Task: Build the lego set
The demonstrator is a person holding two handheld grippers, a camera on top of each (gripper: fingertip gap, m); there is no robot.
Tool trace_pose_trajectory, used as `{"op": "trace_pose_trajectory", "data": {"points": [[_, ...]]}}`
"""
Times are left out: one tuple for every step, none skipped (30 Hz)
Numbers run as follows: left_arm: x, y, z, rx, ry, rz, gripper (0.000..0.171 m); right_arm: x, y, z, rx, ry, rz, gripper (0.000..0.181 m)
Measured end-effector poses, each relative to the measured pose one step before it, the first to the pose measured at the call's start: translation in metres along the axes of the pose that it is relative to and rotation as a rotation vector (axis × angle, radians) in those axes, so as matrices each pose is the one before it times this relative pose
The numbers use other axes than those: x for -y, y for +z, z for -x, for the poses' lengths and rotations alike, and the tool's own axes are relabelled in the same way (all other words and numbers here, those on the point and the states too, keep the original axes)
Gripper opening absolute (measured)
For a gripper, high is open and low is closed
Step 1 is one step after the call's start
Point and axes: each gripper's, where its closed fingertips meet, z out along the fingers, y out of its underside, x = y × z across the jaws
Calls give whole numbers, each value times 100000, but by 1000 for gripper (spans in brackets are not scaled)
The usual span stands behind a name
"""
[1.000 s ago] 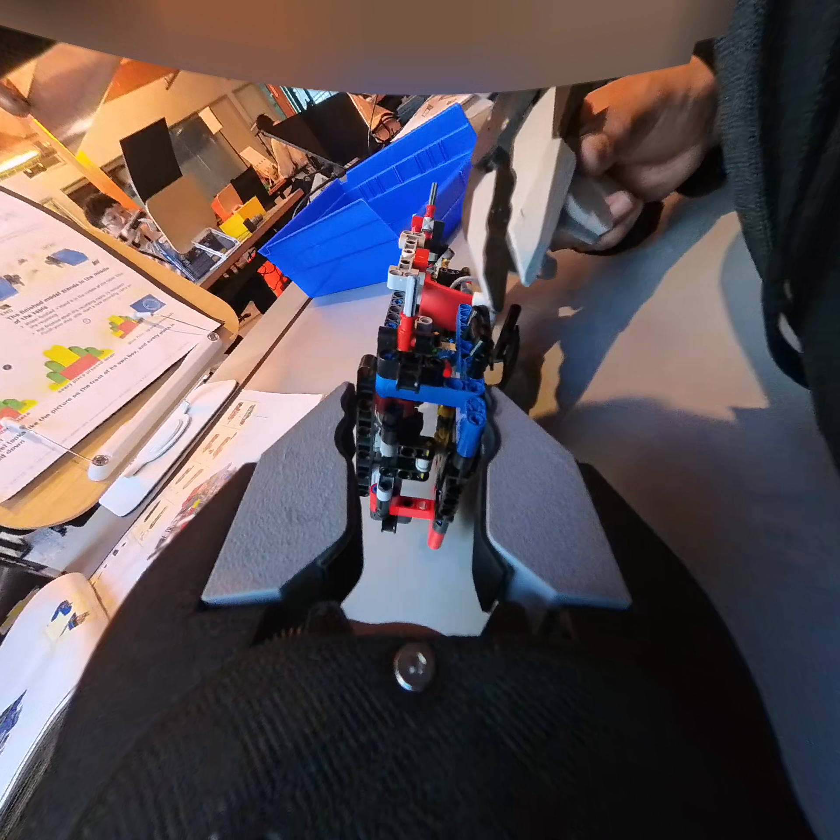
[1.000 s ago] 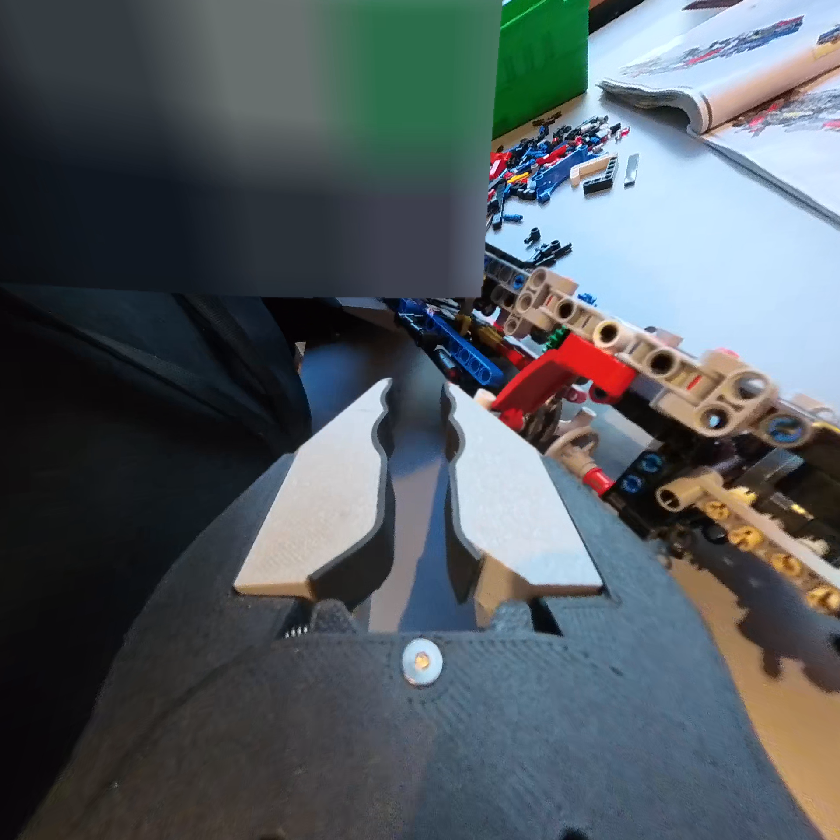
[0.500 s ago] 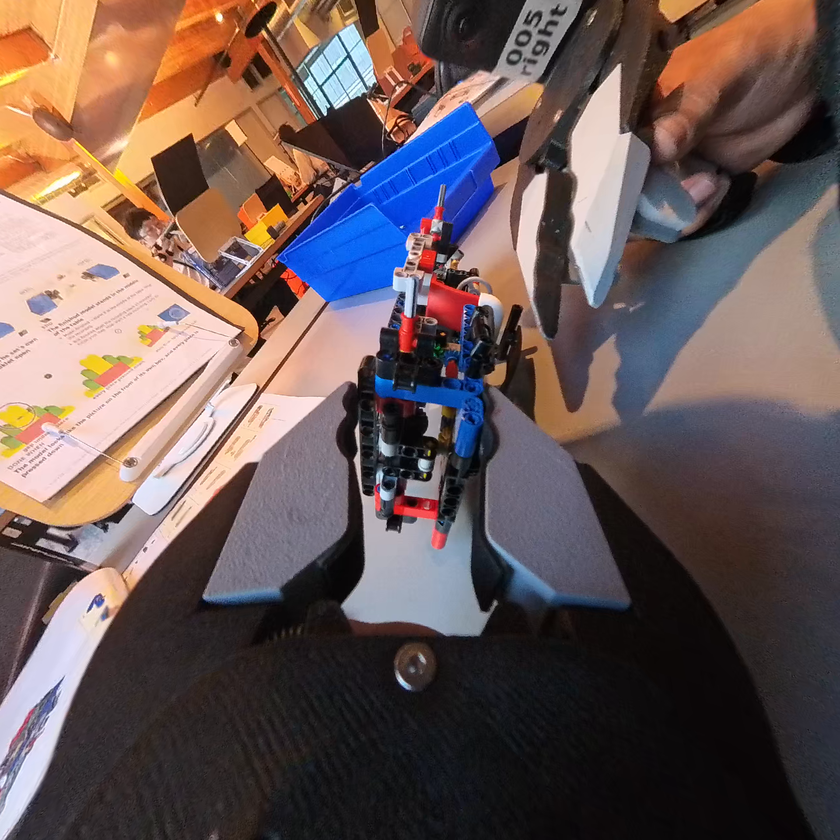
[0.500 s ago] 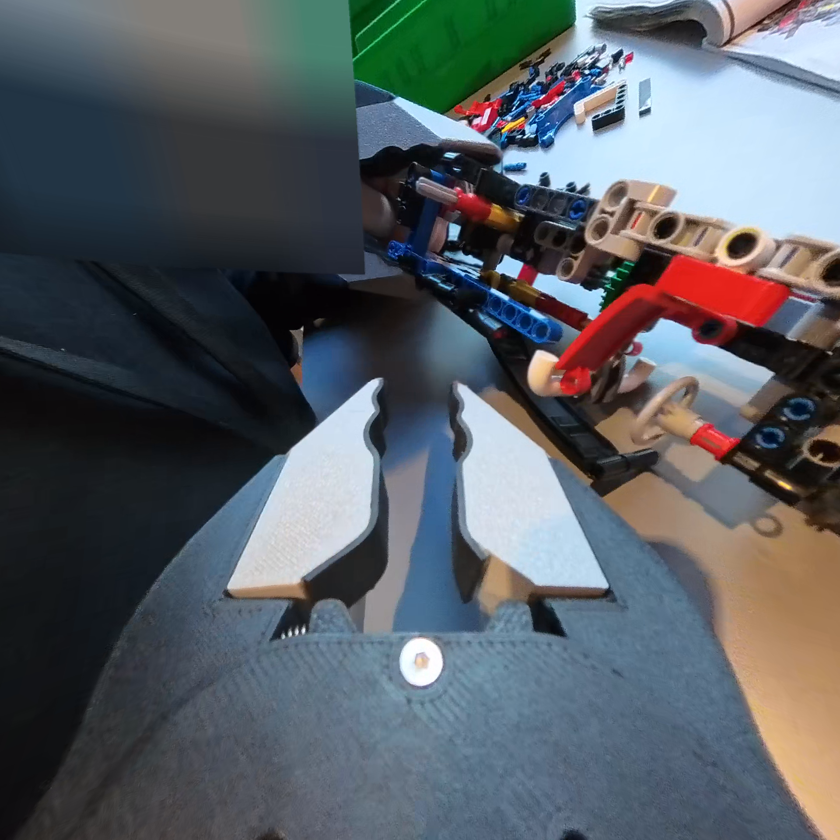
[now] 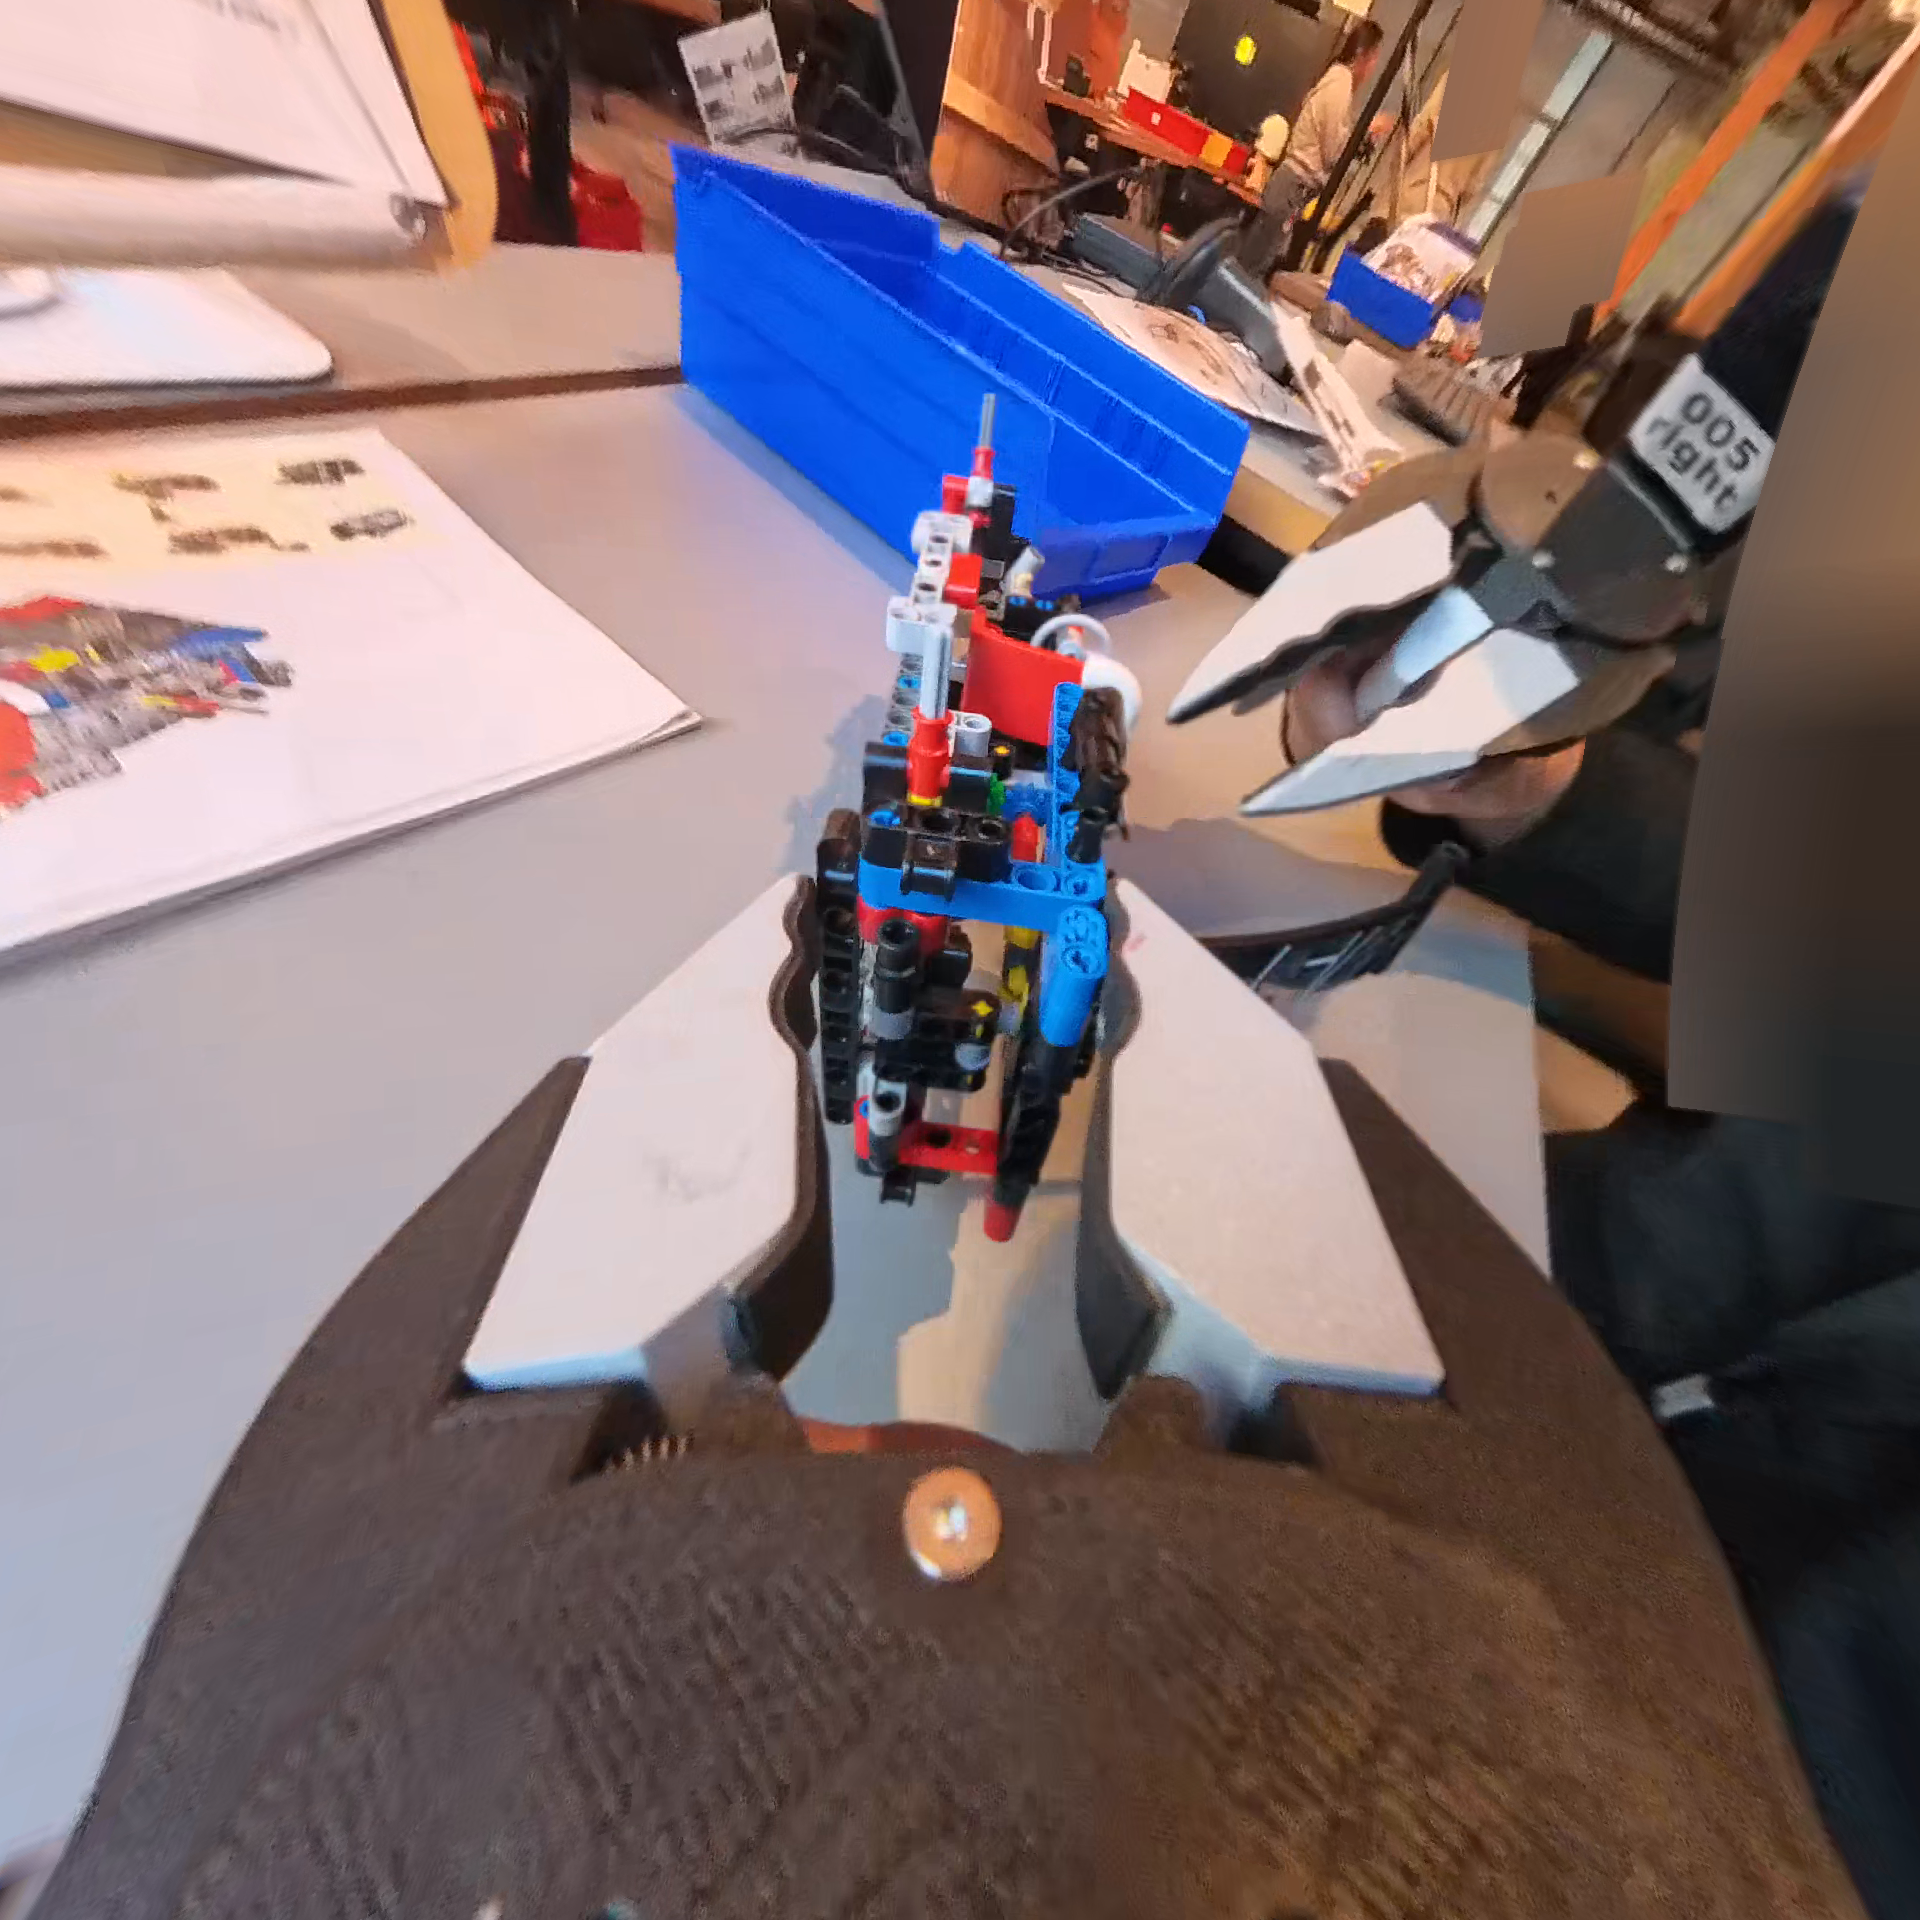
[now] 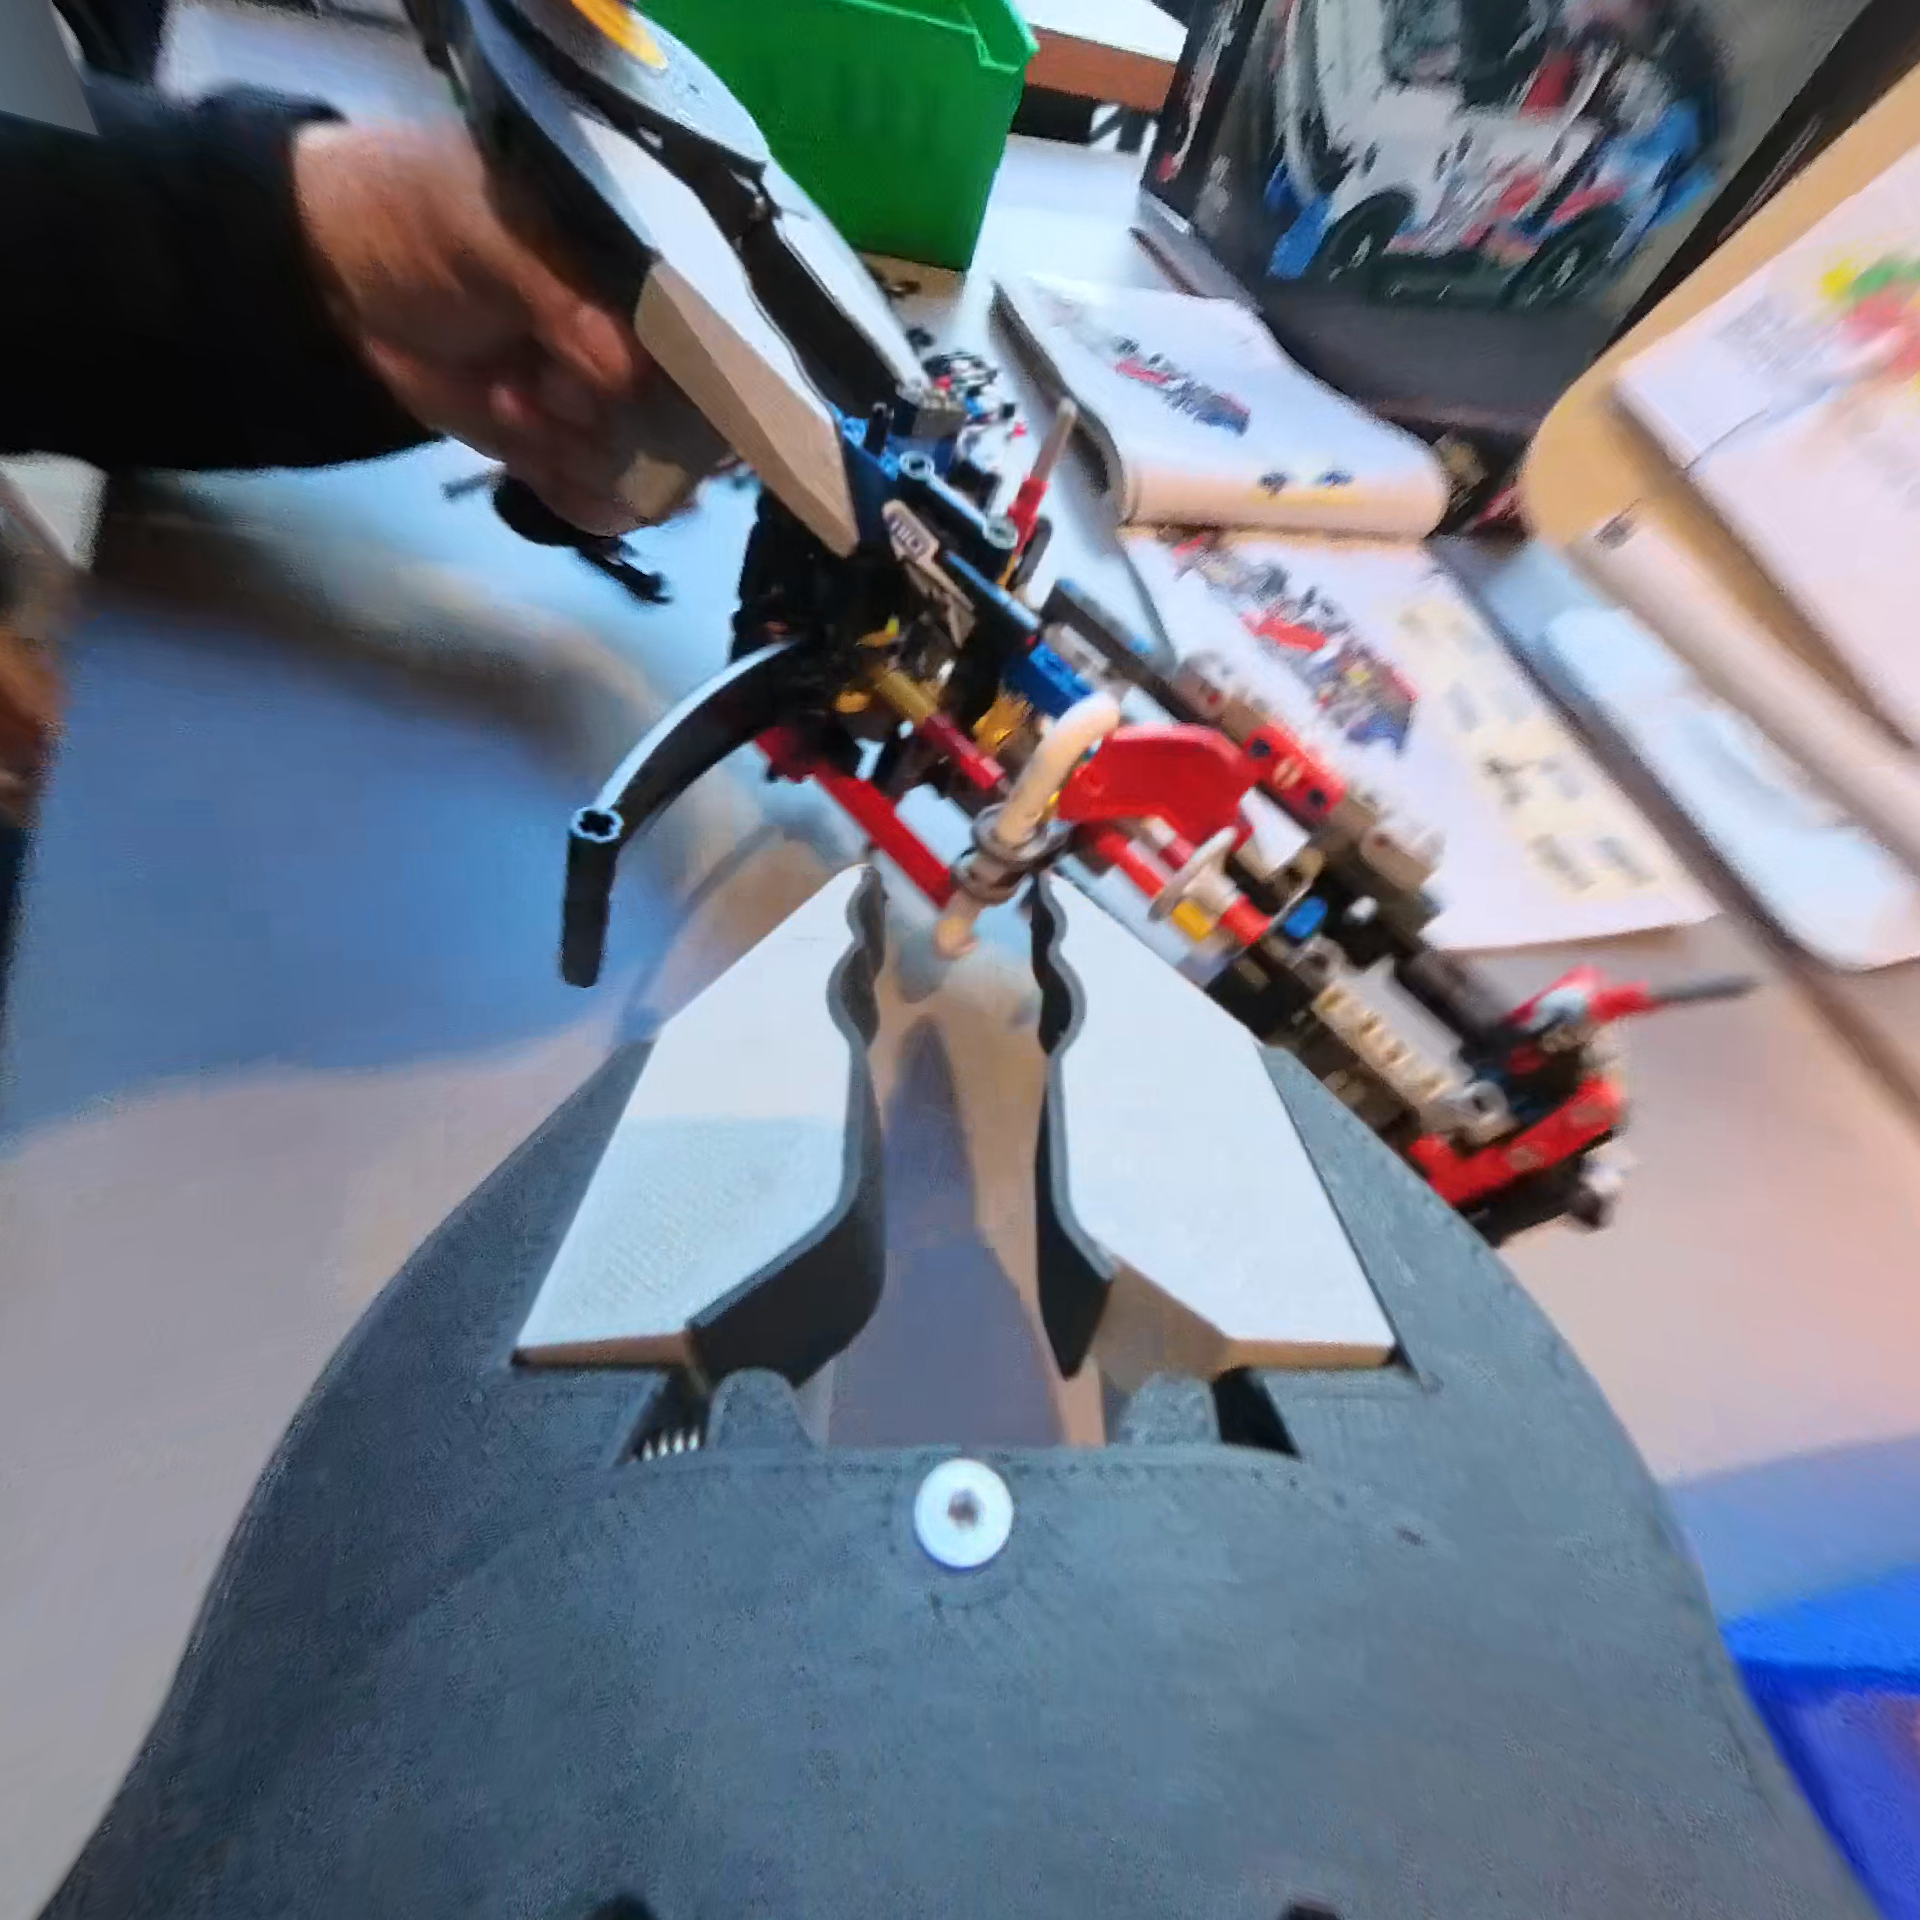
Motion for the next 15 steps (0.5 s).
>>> {"op": "trace_pose_trajectory", "data": {"points": [[87, 47, 333, -1019, -3879, -545, 51, 537, 394, -511, -2808, -7063, 606, 25], [80, 31, 335, -1204, -4319, -499, 51, 474, 477, -392, -2575, -7607, 821, 27], [20, 24, 260, -1940, -4134, -289, 51, 350, 529, -359, -2668, -8066, 833, 28], [2, -9, 192, -2558, -3661, -160, 51, 275, 527, -299, -2351, -7810, 714, 29], [-77, -25, 167, -2689, -3687, 338, 51, 225, 532, -185, -1362, -6837, 718, 30], [-81, -29, 172, -2601, -3786, 341, 51, 192, 528, -151, -602, -5513, 781, 32], [-91, -33, 133, -2531, -3500, 391, 51, 271, 495, -70, 274, -4503, 492, 34], [-171, -33, 48, -2618, -2876, 830, 51, 372, 435, -54, 536, -4381, -6, 39], [-217, -18, 1, -2393, -2044, 967, 50, 345, 378, -185, -454, -4944, -287, 40], [-164, 2, 0, -1820, -2011, 483, 50, 275, 361, -55, -67, -5481, -705, 40], [-65, 13, 25, -1277, -2067, -383, 50, 191, 359, 219, 1232, -5456, -849, 41], [-55, 32, 16, -835, -1656, -494, 50, 98, 349, 357, 1422, -5177, -433, 41], [-101, 50, -28, -590, -874, -6, 50, -19, 322, 232, 171, -4274, 397, 39], [-96, 43, -43, -220, -278, 88, 50, -15, 252, 62, -702, -2705, 516, 37], [-86, 39, 85, 684, -141, 169, 50, 64, 159, -34, -687, -1332, -98, 33]]}}
